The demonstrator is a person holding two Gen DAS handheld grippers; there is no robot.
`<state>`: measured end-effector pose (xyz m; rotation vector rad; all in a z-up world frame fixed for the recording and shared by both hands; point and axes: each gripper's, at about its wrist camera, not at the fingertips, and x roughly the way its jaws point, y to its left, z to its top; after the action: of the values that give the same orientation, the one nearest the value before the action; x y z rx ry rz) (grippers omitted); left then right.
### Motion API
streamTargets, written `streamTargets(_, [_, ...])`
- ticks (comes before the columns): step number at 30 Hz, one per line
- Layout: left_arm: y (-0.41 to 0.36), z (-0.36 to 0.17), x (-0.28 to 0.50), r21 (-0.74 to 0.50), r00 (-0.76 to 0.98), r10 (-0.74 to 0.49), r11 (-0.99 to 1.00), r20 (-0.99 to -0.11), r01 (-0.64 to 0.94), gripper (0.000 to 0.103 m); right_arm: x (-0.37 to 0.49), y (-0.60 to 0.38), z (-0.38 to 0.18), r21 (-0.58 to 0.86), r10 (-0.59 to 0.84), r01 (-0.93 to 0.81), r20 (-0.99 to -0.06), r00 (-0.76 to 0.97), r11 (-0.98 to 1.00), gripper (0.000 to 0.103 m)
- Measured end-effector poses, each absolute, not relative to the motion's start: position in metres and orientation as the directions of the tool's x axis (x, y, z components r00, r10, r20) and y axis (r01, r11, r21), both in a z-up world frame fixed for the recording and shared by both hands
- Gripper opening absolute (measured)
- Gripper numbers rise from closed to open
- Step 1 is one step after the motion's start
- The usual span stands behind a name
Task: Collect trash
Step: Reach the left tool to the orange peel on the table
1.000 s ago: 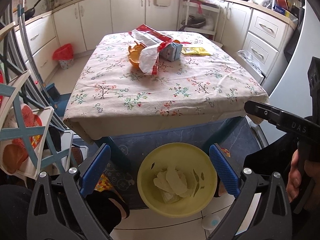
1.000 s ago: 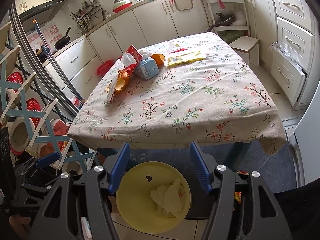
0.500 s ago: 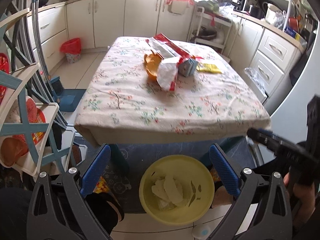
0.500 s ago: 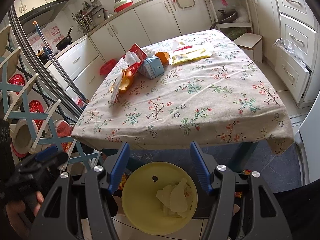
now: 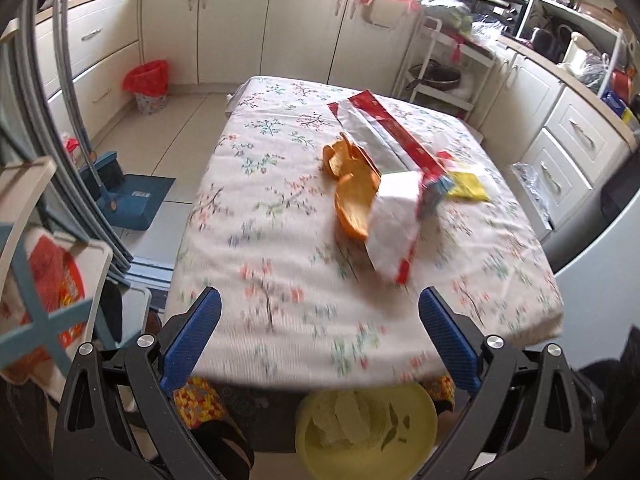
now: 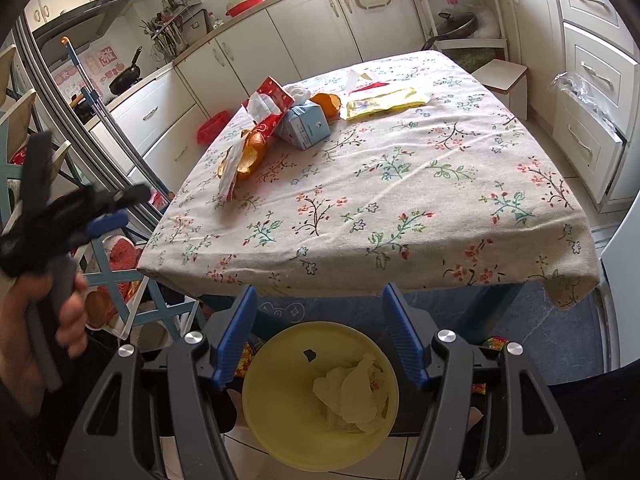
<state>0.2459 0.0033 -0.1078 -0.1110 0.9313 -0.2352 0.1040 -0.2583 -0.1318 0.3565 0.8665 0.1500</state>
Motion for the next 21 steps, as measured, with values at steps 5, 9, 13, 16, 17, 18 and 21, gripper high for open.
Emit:
streamTargets(5, [-0.012, -0.117, 0.286, -0.212, 0.550, -0.261, 0.965, -0.793, 0.152, 0.095, 0.108, -0.262, -0.137, 0.402, 0.298, 0.027, -0.721, 0.626, 0.915, 0.064])
streamTargets(9, [-0.016, -0.122, 0.321, -0.225, 0.559, -0.245, 0.969, -0.792, 0.106, 0.095, 0.110, -0.267, -0.143, 0.446, 0.331, 0.045, -0.723, 0.606, 0.894, 0.065])
streamTargets(13, [-0.026, -0.133, 0.349, -0.225, 0.538, -0.245, 0.969, -0.807, 0.103, 0.083, 0.110, -0.272, -0.146, 0.478, 0.354, 0.056, -0.720, 0.597, 0.877, 0.065])
streamTargets(16, [-0.036, -0.145, 0.362, -0.242, 0.511, -0.272, 0.962, -0.815, 0.127, 0.064, 0.111, -0.276, -0.148, 0.503, 0.370, 0.068, -0.716, 0.592, 0.862, 0.065])
streamTargets(17, [-0.038, -0.148, 0.365, -0.255, 0.504, -0.290, 0.957, -0.813, 0.140, 0.052, 0.111, -0.277, -0.148, 0.509, 0.374, 0.073, -0.715, 0.591, 0.858, 0.065])
streamTargets(18, [-0.042, -0.150, 0.366, -0.274, 0.494, -0.316, 0.949, -0.810, 0.159, 0.034, 0.112, -0.278, -0.149, 0.515, 0.378, 0.077, -0.714, 0.590, 0.854, 0.065])
streamTargets(21, [-0.050, -0.152, 0.367, -0.284, 0.478, -0.349, 0.937, -0.806, 0.205, 0.009, 0.112, -0.280, -0.145, 0.521, 0.380, 0.076, -0.707, 0.597, 0.850, 0.065])
